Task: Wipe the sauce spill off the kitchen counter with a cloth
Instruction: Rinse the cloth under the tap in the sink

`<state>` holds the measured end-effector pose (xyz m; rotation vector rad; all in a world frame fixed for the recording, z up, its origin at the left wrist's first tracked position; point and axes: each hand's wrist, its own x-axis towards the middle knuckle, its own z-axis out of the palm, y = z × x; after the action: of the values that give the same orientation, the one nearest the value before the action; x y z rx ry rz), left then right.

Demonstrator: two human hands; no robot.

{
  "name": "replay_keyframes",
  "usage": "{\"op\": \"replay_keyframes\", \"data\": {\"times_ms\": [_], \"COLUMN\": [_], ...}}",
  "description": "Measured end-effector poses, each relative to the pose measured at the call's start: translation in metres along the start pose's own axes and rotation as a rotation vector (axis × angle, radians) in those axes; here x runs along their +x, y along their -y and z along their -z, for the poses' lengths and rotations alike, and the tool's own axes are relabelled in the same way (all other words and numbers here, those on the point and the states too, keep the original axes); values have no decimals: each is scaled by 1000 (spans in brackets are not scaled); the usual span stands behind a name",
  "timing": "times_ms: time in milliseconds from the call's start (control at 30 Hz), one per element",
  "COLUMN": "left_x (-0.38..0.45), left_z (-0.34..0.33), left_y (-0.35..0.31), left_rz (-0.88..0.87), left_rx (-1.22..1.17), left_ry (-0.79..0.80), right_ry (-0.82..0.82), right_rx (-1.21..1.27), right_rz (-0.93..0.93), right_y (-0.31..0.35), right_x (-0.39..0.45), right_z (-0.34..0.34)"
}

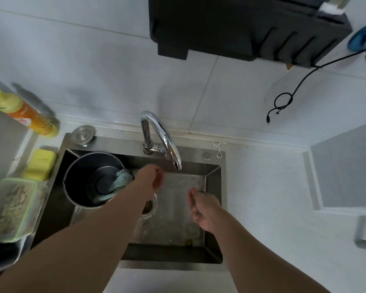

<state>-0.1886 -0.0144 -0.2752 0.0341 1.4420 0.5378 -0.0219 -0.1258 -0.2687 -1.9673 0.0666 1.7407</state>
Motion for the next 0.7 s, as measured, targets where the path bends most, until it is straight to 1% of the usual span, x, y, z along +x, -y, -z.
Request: {"op": "replay_keyframes", "data": {"times_ms": [67, 133, 200, 300, 533, 633, 700], "left_x": [-1, -1, -2, -12, -57, -73, -86], "left_z": [18, 30, 36, 40, 38, 36, 32], "left_y": [11, 18, 24, 26, 14, 7, 2], "left_rz": [0, -10, -37, -74, -160, -161, -163], "left_rx": [134, 181, 230, 313, 466, 510, 524], "left_ry": [-63, -79, -77, -24, 67, 104, 106], "right_ry": [-68, -91, -114, -140, -183, -249, -249], "right_rx": [-120, -188, -120, -72, -175, -62, -24], "right_rz": [23, 41, 38, 51, 158, 190, 193], "right_y": [-4, -8, -8, -3, 10, 13, 16], "right_x": [-3, -8, -14, -27, -55, -70, -85], "right_z": [-10, -22, -34, -50, -51, -46, -43]}}
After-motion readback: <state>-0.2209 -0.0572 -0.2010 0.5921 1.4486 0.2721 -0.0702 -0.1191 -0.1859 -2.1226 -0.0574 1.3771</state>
